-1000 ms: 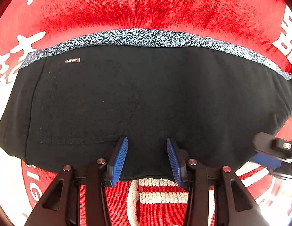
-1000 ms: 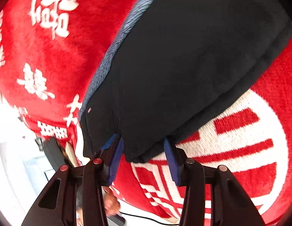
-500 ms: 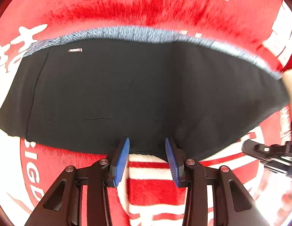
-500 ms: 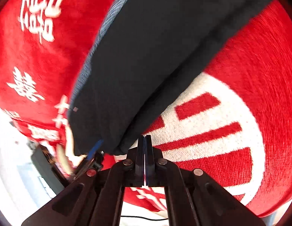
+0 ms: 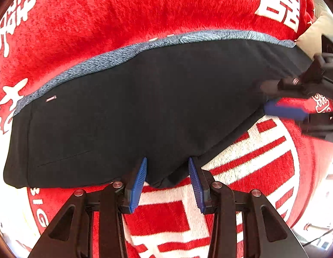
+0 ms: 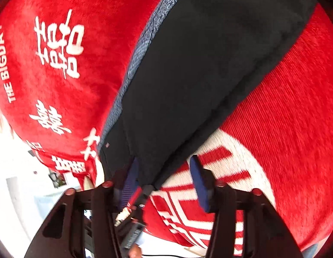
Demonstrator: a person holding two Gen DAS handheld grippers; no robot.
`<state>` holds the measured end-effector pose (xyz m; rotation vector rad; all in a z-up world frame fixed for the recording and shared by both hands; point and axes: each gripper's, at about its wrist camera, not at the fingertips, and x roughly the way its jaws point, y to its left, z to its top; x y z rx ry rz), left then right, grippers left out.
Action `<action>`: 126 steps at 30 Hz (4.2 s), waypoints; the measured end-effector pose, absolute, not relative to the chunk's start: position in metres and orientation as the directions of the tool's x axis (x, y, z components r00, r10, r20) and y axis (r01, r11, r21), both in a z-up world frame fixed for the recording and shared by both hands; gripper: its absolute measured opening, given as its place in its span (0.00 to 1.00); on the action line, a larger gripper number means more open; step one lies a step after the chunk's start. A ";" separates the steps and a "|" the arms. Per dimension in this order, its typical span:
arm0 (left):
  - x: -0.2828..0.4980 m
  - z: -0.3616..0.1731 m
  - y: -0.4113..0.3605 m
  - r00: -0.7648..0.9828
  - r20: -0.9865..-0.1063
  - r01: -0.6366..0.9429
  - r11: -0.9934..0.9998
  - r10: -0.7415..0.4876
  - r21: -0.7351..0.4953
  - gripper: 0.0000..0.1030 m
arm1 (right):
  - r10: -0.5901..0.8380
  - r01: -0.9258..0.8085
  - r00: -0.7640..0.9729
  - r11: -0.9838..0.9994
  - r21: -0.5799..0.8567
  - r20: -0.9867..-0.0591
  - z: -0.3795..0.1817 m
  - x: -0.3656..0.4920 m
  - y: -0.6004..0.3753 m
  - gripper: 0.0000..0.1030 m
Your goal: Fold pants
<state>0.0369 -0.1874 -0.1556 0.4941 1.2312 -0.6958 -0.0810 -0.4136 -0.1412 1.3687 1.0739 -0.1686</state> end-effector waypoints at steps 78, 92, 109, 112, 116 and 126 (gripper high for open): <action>0.060 -0.120 -0.324 0.154 -0.971 0.554 0.830 -0.180 -0.066 0.54 | -0.095 0.806 0.280 0.564 0.180 -0.955 -0.061 -0.177 -0.642 0.67; 0.053 -0.158 -0.429 0.177 -0.978 0.517 0.856 -0.112 -0.005 0.58 | -0.137 0.722 0.252 0.686 0.092 -0.958 -0.082 -0.097 -0.712 0.21; 0.068 -0.166 -0.415 0.181 -0.982 0.461 0.887 -0.061 0.030 1.00 | 0.062 0.617 0.385 0.725 0.307 -0.921 -0.072 -0.158 -0.719 0.78; 0.064 -0.168 -0.415 0.194 -0.979 0.461 0.887 -0.068 0.030 1.00 | 0.135 0.647 0.399 0.659 0.383 -0.907 -0.075 -0.197 -0.703 0.78; 0.067 -0.167 -0.412 0.197 -0.977 0.469 0.883 -0.078 0.025 1.00 | 0.165 0.730 0.413 0.528 0.434 -0.896 -0.087 -0.244 -0.679 0.78; 0.032 -0.121 -0.437 0.184 -0.977 0.531 0.847 -0.108 0.006 0.99 | 0.112 0.746 0.594 0.294 0.598 -0.796 -0.099 -0.295 -0.702 0.78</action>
